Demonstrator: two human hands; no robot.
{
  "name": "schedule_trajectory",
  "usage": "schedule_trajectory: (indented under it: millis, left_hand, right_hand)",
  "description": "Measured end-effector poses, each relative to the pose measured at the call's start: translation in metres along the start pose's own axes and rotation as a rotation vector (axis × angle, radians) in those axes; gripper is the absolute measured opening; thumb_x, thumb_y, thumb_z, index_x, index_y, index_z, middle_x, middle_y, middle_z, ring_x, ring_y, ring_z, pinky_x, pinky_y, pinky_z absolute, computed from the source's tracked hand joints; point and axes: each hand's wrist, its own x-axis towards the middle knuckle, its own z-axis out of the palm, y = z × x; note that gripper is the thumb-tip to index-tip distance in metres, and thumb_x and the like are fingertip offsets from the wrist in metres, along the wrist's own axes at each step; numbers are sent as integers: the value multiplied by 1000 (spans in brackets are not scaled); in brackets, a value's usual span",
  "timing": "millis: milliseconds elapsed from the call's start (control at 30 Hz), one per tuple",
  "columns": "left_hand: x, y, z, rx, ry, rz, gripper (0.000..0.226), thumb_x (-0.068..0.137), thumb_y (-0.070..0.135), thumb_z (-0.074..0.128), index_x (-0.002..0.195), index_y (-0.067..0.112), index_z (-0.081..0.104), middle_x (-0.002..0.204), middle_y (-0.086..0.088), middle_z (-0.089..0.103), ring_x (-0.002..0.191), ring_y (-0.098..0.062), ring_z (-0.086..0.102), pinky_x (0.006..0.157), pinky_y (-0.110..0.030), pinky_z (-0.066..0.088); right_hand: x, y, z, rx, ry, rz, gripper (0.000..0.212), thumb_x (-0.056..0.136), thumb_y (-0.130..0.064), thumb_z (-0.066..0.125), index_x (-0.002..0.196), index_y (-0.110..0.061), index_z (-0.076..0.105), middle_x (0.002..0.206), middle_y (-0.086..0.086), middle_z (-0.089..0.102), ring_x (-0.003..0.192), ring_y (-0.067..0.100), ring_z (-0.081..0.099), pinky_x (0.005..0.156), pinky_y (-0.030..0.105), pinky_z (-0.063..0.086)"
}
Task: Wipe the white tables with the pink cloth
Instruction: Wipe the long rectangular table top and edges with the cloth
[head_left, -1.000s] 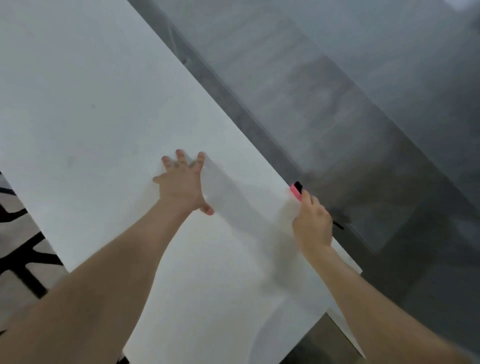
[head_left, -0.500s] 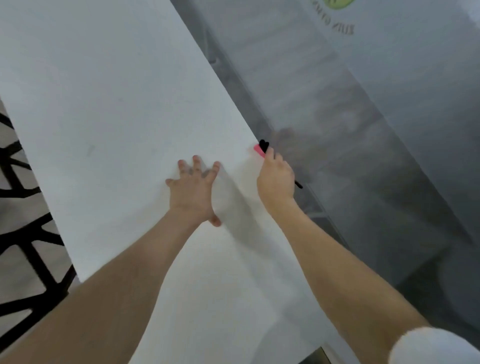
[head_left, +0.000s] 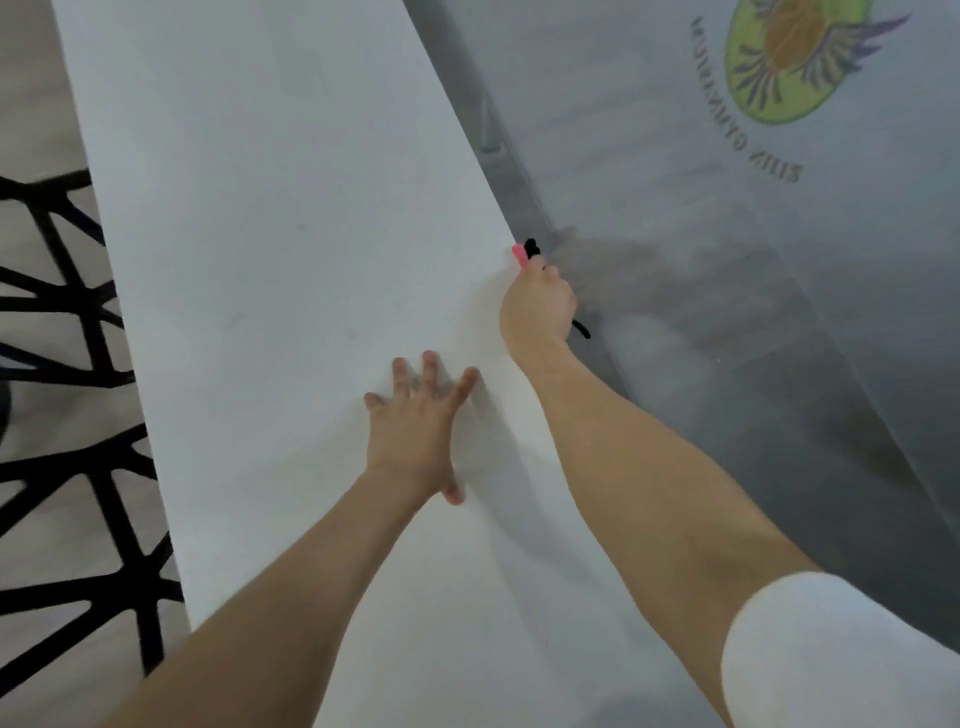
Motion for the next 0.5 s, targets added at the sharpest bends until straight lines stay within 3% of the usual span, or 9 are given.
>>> schedule_trajectory:
  millis: [67, 167, 200, 267, 333, 400, 500]
  left_hand:
    - [0, -1, -6, 5, -3, 9, 154, 53, 68, 99, 167, 47, -1, 174, -9, -1, 163, -46, 8, 112, -62, 46]
    - [17, -20, -29, -63, 130, -6, 108, 70, 63, 92, 160, 46, 34, 158, 4, 47, 143, -28, 53, 101, -46, 57]
    - [27, -32, -37, -72, 177, -29, 104, 74, 62, 90, 160, 46, 35, 156, 4, 53, 141, -25, 56, 106, -47, 55]
    - [47, -54, -49, -71, 143, -116, 128, 71, 67, 92, 169, 44, 14, 175, -3, 28, 160, -32, 31, 124, -59, 38]
    - [64, -66, -58, -96, 31, -188, 152, 57, 72, 97, 170, 46, -1, 178, -8, 0, 164, -44, 7, 122, -70, 33]
    - [75, -68, -61, -100, -45, -191, 161, 48, 73, 99, 169, 48, -4, 175, -8, -4, 159, -51, 7, 114, -73, 40]
    - [82, -70, -58, -96, -33, -174, 164, 39, 77, 99, 166, 50, -2, 171, -9, 4, 154, -53, 15, 108, -72, 46]
  right_hand:
    - [-30, 33, 8, -53, -15, -21, 43, 107, -5, 41, 150, -4, 40, 144, 14, 59, 123, 33, 66, 93, 39, 52]
    - [-101, 92, 25, -76, 4, 55, 51, 102, -3, 47, 153, -3, 38, 139, 14, 60, 115, 31, 69, 86, 38, 55]
    - [-122, 105, 26, -78, -5, 77, 52, 100, -3, 50, 152, -4, 40, 135, 13, 62, 110, 30, 70, 81, 36, 55]
    - [-142, 115, 30, -107, -37, 86, 54, 98, -4, 54, 151, -4, 41, 131, 11, 64, 103, 28, 72, 75, 33, 55]
    - [-117, 97, 25, -135, -54, 80, 50, 99, -4, 51, 149, -5, 42, 133, 10, 64, 106, 27, 72, 77, 32, 53]
    - [-59, 60, 19, -129, -43, 18, 51, 103, -4, 46, 153, -3, 38, 142, 12, 59, 119, 29, 68, 88, 34, 52]
    - [32, -17, 4, -6, -10, -61, 49, 107, -3, 41, 155, -2, 36, 150, 14, 54, 130, 32, 62, 100, 39, 50]
